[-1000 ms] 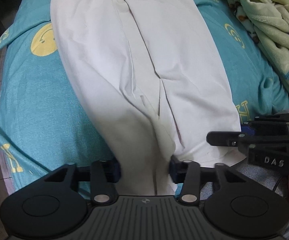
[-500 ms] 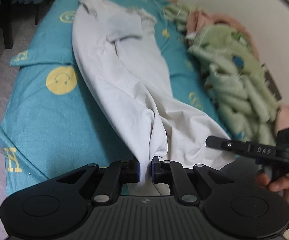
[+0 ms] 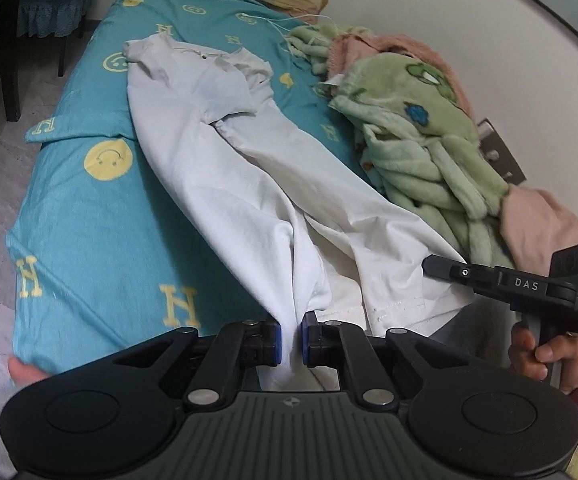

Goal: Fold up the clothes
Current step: 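Lift the hem with both grippers and fold it over toward the collar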

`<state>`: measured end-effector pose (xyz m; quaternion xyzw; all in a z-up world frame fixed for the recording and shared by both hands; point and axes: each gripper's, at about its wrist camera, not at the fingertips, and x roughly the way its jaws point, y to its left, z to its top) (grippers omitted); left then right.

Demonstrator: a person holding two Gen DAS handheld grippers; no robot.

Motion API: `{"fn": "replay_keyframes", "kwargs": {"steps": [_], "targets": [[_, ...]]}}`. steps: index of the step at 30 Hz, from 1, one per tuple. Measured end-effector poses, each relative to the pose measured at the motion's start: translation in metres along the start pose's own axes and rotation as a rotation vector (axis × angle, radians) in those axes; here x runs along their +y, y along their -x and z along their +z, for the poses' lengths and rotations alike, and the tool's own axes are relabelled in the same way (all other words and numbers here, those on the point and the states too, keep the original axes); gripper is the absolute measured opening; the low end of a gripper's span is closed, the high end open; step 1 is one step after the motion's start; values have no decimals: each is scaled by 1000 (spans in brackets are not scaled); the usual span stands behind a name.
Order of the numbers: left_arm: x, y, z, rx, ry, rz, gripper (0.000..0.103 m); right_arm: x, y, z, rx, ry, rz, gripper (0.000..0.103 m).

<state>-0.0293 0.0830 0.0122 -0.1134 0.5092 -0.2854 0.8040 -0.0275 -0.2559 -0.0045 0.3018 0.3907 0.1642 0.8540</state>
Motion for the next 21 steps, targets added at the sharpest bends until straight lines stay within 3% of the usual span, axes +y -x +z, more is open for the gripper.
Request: {"fn": "replay_keyframes", "kwargs": {"steps": [5, 8, 14, 21], "targets": [[-24, 25, -41, -13, -43, -16, 9, 3, 40, -31, -11, 36, 17, 9], [-34, 34, -37, -61, -71, -5, 9, 3, 49, -32, -27, 31, 24, 9], [-38, 23, 24, -188, -153, 84, 9, 15, 28, 17, -103, 77, 27, 9], [-15, -26, 106, -303, -195, 203, 10, 10, -47, 93, -147, 115, -30, 9]]}}
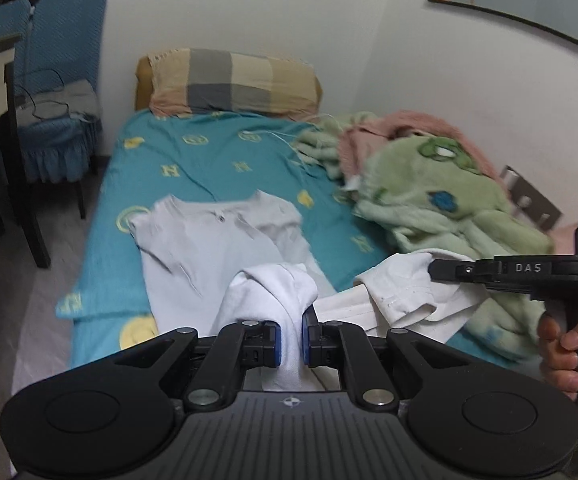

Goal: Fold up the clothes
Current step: 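Lift the hem with both grippers and fold it over toward the collar, then open both grippers and release the folded hem on the shirt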

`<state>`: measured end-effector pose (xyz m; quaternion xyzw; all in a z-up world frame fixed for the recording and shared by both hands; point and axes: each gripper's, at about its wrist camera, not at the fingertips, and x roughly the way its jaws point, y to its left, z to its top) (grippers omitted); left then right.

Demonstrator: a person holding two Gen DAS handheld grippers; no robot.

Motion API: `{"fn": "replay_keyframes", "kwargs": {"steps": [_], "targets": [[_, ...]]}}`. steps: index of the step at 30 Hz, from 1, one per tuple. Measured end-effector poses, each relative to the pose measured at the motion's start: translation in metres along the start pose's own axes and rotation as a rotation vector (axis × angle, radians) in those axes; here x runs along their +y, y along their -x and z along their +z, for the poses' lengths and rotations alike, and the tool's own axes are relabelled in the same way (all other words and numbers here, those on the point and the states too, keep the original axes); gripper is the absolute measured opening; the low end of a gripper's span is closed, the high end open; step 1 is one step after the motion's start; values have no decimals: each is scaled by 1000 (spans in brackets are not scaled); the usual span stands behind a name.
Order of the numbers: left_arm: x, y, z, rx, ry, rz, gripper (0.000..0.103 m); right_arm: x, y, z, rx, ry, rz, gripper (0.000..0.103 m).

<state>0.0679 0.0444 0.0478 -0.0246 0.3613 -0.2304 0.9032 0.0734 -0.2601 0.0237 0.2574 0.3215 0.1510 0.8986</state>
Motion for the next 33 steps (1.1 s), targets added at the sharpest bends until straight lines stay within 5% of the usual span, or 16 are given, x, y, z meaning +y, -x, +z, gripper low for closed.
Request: {"fn": "replay_keyframes", "kwargs": {"steps": [7, 17, 27, 29, 31, 33], "targets": [[50, -109, 17, -1, 19, 93, 10, -31, -100, 28, 11, 37, -85, 9], [96, -232, -16, 154, 28, 169, 11, -75, -217, 11, 127, 131, -231, 9], [88, -224, -13, 143, 33, 207, 17, -76, -227, 9, 145, 157, -247, 11], [79, -214, -12, 128, 37, 224, 27, -73, -221, 11, 134, 159, -246, 11], [68, -200, -12, 97, 29, 237, 49, -68, -214, 13, 125, 161, -246, 12], [55, -185, -14, 64, 18, 240, 52, -61, -205, 14, 109, 168, -241, 13]]}}
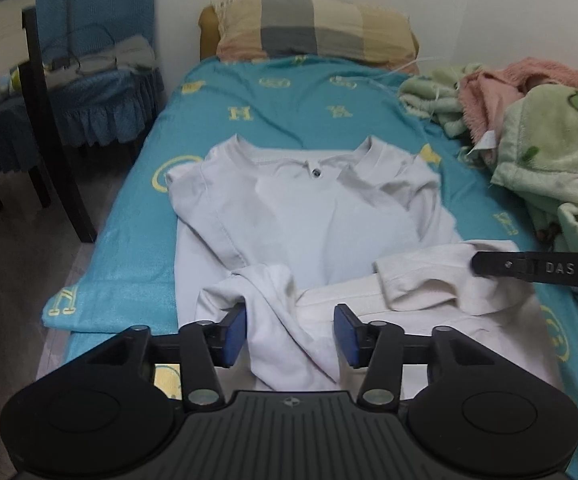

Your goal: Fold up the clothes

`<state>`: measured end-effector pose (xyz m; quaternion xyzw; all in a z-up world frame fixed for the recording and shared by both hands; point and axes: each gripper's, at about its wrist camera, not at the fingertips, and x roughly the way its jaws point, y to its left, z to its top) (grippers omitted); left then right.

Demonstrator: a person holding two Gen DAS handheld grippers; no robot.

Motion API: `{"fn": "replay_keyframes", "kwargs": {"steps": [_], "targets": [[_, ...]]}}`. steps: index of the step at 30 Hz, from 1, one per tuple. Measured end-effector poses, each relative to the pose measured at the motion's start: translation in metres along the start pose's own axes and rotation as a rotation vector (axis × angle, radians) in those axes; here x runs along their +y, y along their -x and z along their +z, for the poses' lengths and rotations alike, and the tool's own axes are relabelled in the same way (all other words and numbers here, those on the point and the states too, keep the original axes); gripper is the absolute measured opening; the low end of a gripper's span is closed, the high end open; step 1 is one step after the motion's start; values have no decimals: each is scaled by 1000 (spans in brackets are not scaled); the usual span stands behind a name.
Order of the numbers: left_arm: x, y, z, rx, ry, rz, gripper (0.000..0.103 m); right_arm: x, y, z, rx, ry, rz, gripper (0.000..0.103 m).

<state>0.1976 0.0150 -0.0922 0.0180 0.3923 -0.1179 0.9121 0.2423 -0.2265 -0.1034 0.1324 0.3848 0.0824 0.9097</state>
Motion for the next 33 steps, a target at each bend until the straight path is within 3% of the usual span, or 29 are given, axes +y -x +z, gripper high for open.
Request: {"fn": "replay_keyframes", "kwargs": {"steps": [3, 8, 13, 22, 33], "targets": [[-8, 28, -5, -36, 15, -21, 62, 7, 21, 0, -38, 14, 7, 23], [-11, 73, -16, -88, 40, -14, 84, 18, 67, -10, -116, 19, 22, 64], [-8, 114, -32, -146, 96, -31, 102, 30, 109, -27, -162, 37, 18, 65], [-19, 137, -44, -182, 53, -35, 103, 48, 142, -49, -206, 94, -4, 65], [-8, 98, -52, -7, 128, -63, 103, 39, 111, -46, -155, 64, -64, 66]]}}
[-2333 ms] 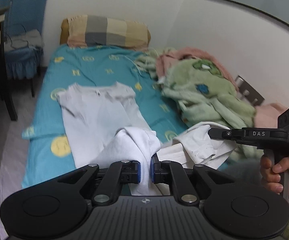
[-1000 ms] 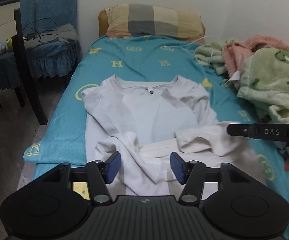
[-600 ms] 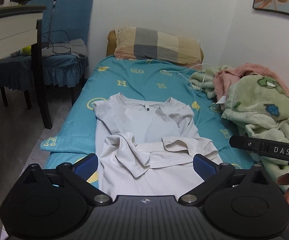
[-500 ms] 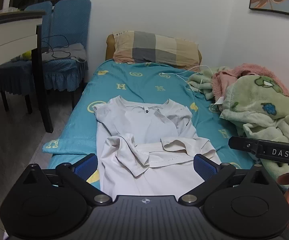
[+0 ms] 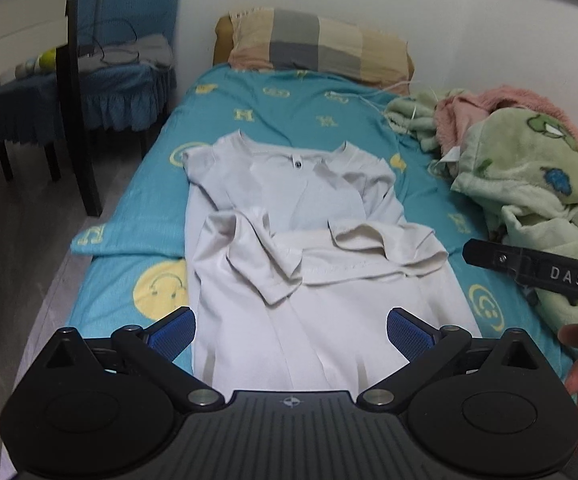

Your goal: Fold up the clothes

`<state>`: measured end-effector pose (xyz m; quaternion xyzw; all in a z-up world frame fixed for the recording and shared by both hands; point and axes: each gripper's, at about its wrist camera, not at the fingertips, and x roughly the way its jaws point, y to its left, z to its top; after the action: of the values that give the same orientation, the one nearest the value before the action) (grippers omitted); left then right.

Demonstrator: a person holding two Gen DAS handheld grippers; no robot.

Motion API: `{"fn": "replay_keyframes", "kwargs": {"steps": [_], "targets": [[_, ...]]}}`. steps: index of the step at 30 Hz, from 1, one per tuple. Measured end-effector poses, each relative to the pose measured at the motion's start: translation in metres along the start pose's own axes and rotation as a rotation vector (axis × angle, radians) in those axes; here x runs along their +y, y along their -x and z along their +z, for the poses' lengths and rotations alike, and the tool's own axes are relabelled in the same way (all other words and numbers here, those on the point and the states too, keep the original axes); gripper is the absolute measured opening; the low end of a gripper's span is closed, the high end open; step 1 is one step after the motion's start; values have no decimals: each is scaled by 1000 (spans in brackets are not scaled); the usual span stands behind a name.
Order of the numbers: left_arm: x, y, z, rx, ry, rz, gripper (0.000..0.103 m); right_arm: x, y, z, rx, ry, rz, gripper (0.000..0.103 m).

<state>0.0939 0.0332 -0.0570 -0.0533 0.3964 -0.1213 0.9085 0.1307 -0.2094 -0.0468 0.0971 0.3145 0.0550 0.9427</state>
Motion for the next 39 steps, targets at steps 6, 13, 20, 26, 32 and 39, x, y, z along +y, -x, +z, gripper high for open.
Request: {"fn": "replay_keyframes", "kwargs": {"steps": [6, 13, 20, 26, 32, 39], "targets": [[14, -18, -3, 116, 107, -31, 103, -7, -3, -4, 40, -56, 25, 66], [27, -25, -6, 181, 214, -50, 103, -16, 7, -3, 12, -139, 64, 89], [43, -36, -18, 278, 408, -125, 103, -25, 10, -5, 52, -271, 131, 89], [66, -48, -35, 345, 644, -197, 100, -31, 4, -18, 178, -446, 247, 89], [77, -65, -53, 394, 785, -211, 95, -42, -21, -51, 412, -775, 425, 89], [87, -75, -62, 284, 929, -210, 90, -44, -38, -81, 504, -922, 340, 88]]}}
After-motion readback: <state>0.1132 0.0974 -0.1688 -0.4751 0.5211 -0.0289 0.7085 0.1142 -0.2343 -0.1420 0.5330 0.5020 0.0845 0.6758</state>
